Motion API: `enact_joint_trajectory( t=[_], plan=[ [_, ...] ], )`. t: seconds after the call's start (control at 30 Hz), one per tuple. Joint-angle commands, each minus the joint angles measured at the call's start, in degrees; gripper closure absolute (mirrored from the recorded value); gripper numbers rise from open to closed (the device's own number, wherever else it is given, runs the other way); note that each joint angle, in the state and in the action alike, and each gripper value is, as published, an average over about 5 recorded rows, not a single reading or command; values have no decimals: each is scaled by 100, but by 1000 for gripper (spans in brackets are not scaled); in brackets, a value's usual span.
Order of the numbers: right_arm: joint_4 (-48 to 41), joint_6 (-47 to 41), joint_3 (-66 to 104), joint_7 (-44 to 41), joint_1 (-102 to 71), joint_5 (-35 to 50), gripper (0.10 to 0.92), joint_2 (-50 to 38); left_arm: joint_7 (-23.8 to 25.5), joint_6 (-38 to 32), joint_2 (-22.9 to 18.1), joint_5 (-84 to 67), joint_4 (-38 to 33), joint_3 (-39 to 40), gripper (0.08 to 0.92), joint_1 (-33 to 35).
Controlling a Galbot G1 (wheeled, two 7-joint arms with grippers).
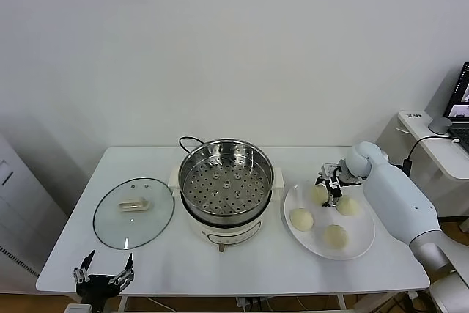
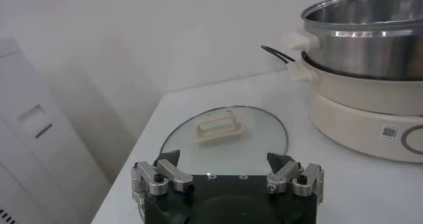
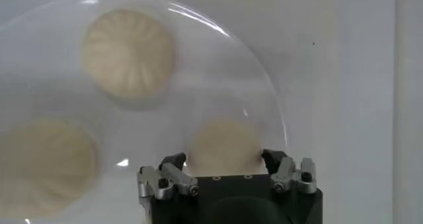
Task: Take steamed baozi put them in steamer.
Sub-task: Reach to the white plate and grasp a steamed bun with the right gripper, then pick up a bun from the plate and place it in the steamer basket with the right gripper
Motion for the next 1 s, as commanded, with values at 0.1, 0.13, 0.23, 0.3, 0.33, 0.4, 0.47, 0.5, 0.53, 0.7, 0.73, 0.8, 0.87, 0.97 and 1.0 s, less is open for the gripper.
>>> enact_joint_trajectory(
  t=[0.1,0.13,0.23,0.3,0.33,0.4,0.47,0.5,0.53,0.7,0.73,0.8,0.87,0.97,1.0],
  plan=[
    [12,-5,1,-45,15,8,426,-15,1,0,4,8,14,22,177,1],
    [25,-5,-1,-67,30,20,454,-33,0,0,4,10,17,31,177,0],
    [69,-15,-26,-114,97,87,509,-100,-4,-3,5,19,27,69,177,-5],
    [113,-36,-65,-125,156,172,519,-152,-10,-7,6,26,33,106,177,-11],
    [140,-54,-90,-127,190,230,521,-176,-13,-9,6,32,36,124,177,-14],
    [207,-112,-182,-137,290,400,520,-239,-20,-13,6,46,45,157,177,-23],
    [289,-179,-354,-193,487,640,518,-319,-26,-17,8,63,51,182,177,-32],
    [333,-212,-484,-238,636,807,517,-364,-30,-18,10,71,52,193,177,-38],
    [369,-240,-630,-293,803,960,516,-404,-33,-19,12,77,50,202,177,-42],
    [461,-384,-1870,-669,2079,2079,516,-475,-49,-23,21,85,34,235,177,-81],
    [424,-385,-2153,-751,2385,2331,516,-435,-52,-23,21,83,28,238,177,-92],
    [273,-342,-2684,-914,3021,2875,516,-281,-61,-20,15,80,12,239,177,-120],
    [-1,-167,-3122,-1046,3600,3328,516,-18,-70,-16,5,78,-10,236,177,-148],
    [-710,557,-3720,-1145,4252,3916,514,585,-88,-15,-15,77,-44,237,177,-178],
    [-980,880,-3930,-1139,4415,4105,512,809,-95,-16,-25,76,-51,239,177,-187]
  ],
)
